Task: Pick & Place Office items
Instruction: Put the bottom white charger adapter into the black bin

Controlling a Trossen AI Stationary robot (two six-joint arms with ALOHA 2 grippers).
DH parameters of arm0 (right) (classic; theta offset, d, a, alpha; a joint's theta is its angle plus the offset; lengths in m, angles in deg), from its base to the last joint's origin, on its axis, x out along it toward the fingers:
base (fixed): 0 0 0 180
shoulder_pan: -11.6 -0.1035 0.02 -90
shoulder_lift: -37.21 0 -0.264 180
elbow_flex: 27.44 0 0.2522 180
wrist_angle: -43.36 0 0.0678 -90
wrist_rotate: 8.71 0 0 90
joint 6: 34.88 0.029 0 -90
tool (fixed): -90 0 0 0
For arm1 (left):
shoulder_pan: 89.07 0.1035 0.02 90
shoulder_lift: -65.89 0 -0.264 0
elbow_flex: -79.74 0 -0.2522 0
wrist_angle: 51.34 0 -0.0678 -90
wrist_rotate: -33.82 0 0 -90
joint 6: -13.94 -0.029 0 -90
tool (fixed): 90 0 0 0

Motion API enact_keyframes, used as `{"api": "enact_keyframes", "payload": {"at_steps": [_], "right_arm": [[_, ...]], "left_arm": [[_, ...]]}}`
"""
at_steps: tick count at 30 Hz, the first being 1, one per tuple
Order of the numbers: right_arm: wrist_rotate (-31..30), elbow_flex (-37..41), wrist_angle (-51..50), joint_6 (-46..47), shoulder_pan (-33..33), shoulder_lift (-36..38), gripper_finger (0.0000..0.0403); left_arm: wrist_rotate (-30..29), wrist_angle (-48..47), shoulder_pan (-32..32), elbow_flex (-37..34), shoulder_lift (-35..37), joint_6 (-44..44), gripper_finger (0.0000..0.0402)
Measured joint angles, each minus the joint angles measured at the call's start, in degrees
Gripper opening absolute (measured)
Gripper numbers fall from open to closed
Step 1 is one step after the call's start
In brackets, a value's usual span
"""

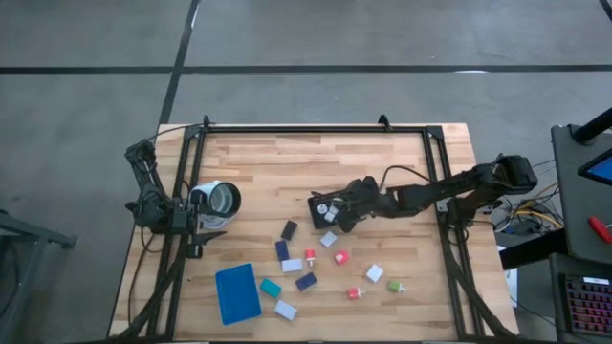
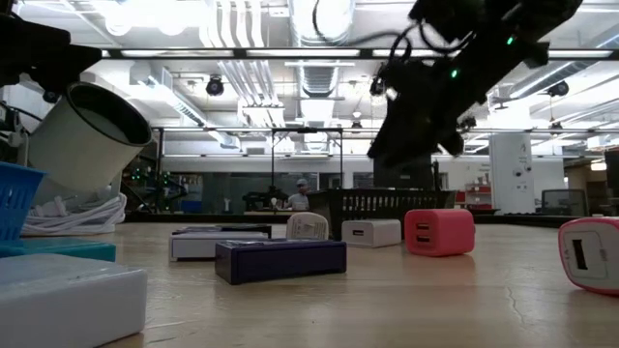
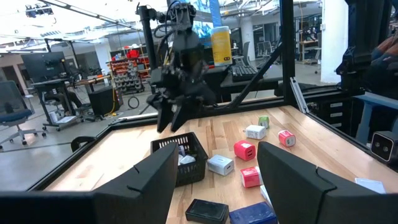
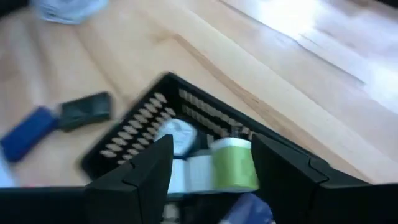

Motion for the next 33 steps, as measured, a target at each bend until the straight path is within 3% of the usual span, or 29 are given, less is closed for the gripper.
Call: {"api": "enact_keyframes", "payload": {"at_steps": [13,24,33], "right_arm": [[-3.29,0.02,-0.64,-7.6,-14.01,11.34,0.0215],[-13.74,0.11,-0.64,0.67,-24.44,7.46,0.0215],[-15.33,0.13,-4.65,12.41,-32.07,0.96,0.0215]], "left_arm": [[-0.01,0.0,0.01,0.0,0.0,0.01,0.0225],[-0.02,0.0,0.02,0.0,0.0,0.02,0.0225],[-0.01,0.0,0.02,-0.02,-0.01,0.02,0.0225]]}}
